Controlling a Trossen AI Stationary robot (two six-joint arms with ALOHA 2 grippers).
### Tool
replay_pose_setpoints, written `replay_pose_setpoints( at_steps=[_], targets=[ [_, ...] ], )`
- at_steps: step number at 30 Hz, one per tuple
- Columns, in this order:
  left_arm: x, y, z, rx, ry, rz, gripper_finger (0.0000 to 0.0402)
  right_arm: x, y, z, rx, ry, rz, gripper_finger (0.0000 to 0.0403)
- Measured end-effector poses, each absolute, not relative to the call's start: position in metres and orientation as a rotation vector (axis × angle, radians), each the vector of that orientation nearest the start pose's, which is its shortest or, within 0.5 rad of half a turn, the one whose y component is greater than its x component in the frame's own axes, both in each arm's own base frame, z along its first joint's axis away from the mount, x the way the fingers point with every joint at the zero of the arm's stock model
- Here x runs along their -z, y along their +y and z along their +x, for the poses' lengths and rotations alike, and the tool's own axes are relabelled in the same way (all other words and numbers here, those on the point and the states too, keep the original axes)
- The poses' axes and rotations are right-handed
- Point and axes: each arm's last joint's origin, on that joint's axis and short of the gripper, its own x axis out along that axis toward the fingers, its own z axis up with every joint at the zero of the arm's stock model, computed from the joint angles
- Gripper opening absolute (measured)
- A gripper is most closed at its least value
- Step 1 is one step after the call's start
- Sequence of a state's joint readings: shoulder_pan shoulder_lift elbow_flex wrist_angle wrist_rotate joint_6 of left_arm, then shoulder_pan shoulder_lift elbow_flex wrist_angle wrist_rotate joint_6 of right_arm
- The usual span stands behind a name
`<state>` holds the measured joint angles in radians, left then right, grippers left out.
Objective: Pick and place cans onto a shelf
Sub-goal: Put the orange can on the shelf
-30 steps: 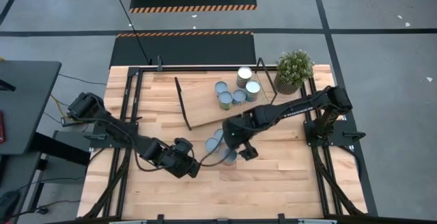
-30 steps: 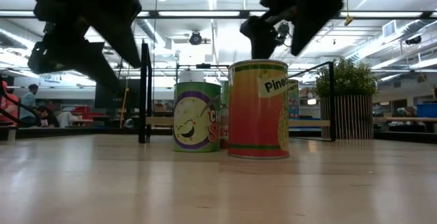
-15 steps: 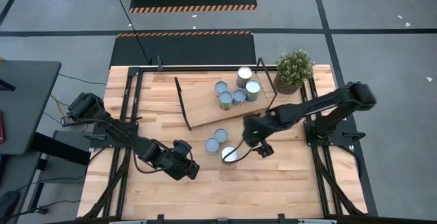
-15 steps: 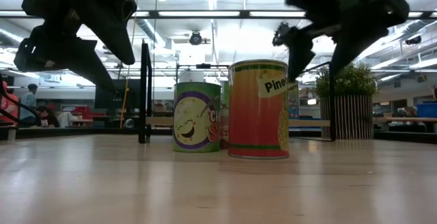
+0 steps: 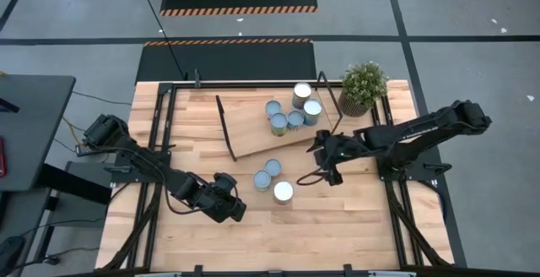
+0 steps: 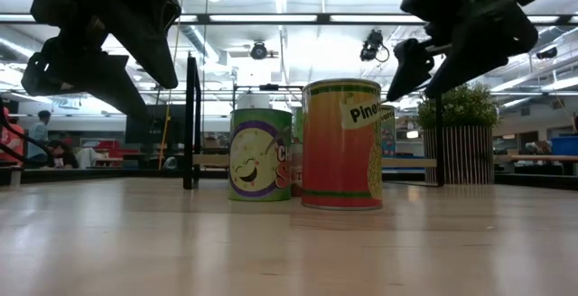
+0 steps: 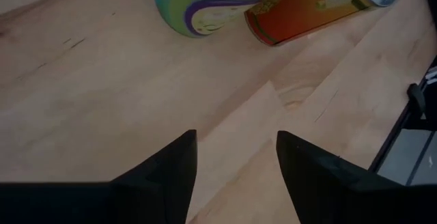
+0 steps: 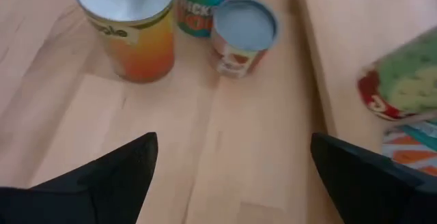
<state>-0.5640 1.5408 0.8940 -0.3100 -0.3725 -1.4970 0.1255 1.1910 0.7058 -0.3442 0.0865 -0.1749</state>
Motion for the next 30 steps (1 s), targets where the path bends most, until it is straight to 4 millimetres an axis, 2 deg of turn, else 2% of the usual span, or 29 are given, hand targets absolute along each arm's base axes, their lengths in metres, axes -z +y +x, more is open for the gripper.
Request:
replay_pose_setpoints(
  at_steps=[6,15,22,30],
  targets=[
    [-0.19,-0.15,0.258,-0.469,0.775,-0.965,0.021,-0.221,0.036,0.255,-0.217,0.825,-0.218,0.0387],
    [-0.19,-0.147,0.26,-0.483,0.765,-0.97,0.0211,-0.21,0.04,0.297,-0.244,0.907,-0.208,0.0399],
    [-0.19,-0.147,0.26,-0.477,0.768,-0.974,0.0211,-0.203,0.048,0.309,-0.338,0.984,-0.246,0.0399],
    [-0.191,-0.148,0.261,-0.47,0.761,-0.985,0.0211,-0.199,0.057,0.321,-0.417,0.898,-0.253,0.04]
  ],
)
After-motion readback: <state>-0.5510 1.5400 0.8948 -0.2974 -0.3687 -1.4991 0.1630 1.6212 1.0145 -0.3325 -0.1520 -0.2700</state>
